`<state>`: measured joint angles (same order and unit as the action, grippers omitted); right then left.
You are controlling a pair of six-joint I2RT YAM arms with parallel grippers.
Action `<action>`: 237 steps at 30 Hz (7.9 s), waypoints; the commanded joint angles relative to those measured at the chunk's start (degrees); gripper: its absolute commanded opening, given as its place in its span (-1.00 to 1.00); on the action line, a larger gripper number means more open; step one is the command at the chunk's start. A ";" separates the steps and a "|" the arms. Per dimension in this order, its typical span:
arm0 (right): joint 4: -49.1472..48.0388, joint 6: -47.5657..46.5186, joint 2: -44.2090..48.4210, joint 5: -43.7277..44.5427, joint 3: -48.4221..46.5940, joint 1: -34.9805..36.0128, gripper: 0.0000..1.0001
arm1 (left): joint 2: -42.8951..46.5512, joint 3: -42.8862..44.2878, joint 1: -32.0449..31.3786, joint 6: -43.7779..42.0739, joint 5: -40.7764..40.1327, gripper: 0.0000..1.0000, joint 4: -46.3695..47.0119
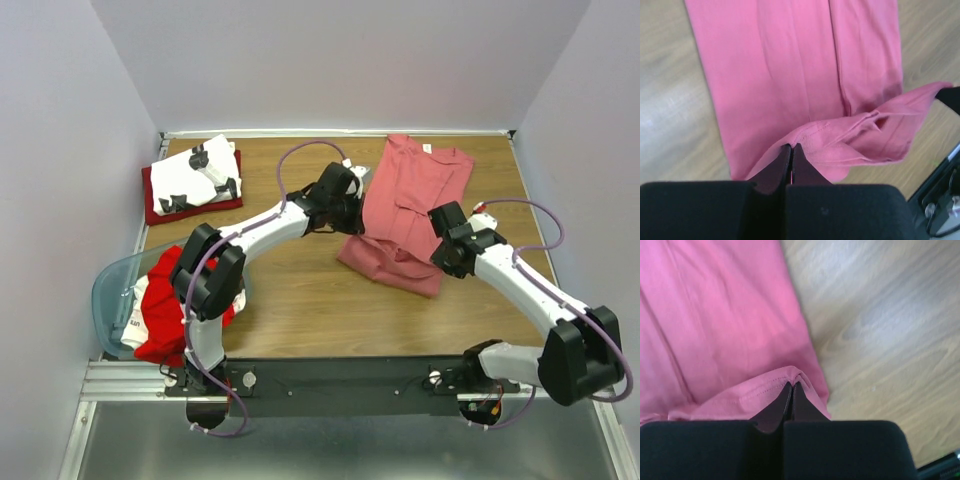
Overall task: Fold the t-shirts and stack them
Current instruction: Fold the tshirt
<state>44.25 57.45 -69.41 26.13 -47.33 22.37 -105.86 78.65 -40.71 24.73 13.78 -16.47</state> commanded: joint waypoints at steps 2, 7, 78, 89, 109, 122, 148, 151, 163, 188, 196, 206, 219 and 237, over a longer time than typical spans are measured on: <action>-5.49 -7.96 -5.03 -1.08 -2.94 -4.35 -0.99 | -4.96 7.90 2.91 -1.53 2.03 -1.00 0.47; -7.60 -10.95 -10.03 -1.61 -6.80 -7.25 -0.99 | -11.20 15.64 5.63 -2.23 4.58 -1.00 -0.67; -10.24 -21.76 -20.34 -7.93 -23.77 -15.43 0.35 | -19.14 29.13 10.92 -6.45 5.38 0.76 -1.65; -10.85 -16.85 -15.42 -19.36 -12.45 -13.14 0.35 | -10.51 7.75 9.16 -7.68 1.43 0.75 2.14; -8.48 -10.34 1.91 -17.17 9.01 -13.06 0.25 | -7.52 0.62 8.63 -7.68 2.57 0.72 3.55; -14.89 -12.54 -5.03 -16.29 12.35 -13.23 0.01 | -6.72 -0.61 8.54 -7.77 2.13 0.72 3.64; -19.29 -17.19 -11.54 -14.53 11.38 -13.23 -0.58 | -8.13 0.63 7.66 -7.86 -0.16 0.60 3.02; -19.55 -17.37 -12.50 -15.31 11.65 -13.32 -0.84 | -8.30 0.71 7.31 -8.03 -1.47 0.58 2.76; -19.55 -17.55 -12.24 -16.55 11.65 -13.23 -0.93 | -10.24 3.08 5.29 -8.30 -4.20 0.24 0.39; -19.11 -17.46 -9.17 -17.60 11.39 -13.23 -0.99 | -12.61 1.15 1.60 -7.77 -6.05 -1.00 -1.28; -10.09 -15.80 -5.57 -23.84 5.59 -13.23 -0.99 | -9.01 3.60 2.03 -9.17 -5.78 -1.00 -4.61; 5.66 -15.70 4.35 -33.51 1.37 -13.14 -0.99 | 0.03 4.33 1.95 -11.90 -2.89 -1.00 -10.07; 22.19 -17.46 14.21 -40.89 -1.89 -13.06 -0.99 | 18.14 -13.08 1.86 -7.42 3.36 -1.00 -13.40; 34.51 -17.64 21.86 -49.51 -7.69 -13.05 -0.99 | 35.82 -18.19 -1.92 3.12 8.20 -1.00 -21.69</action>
<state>74.04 39.97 -48.60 -21.02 -53.52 9.17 -72.25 60.40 -42.78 24.16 20.56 -37.19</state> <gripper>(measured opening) 0.009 0.008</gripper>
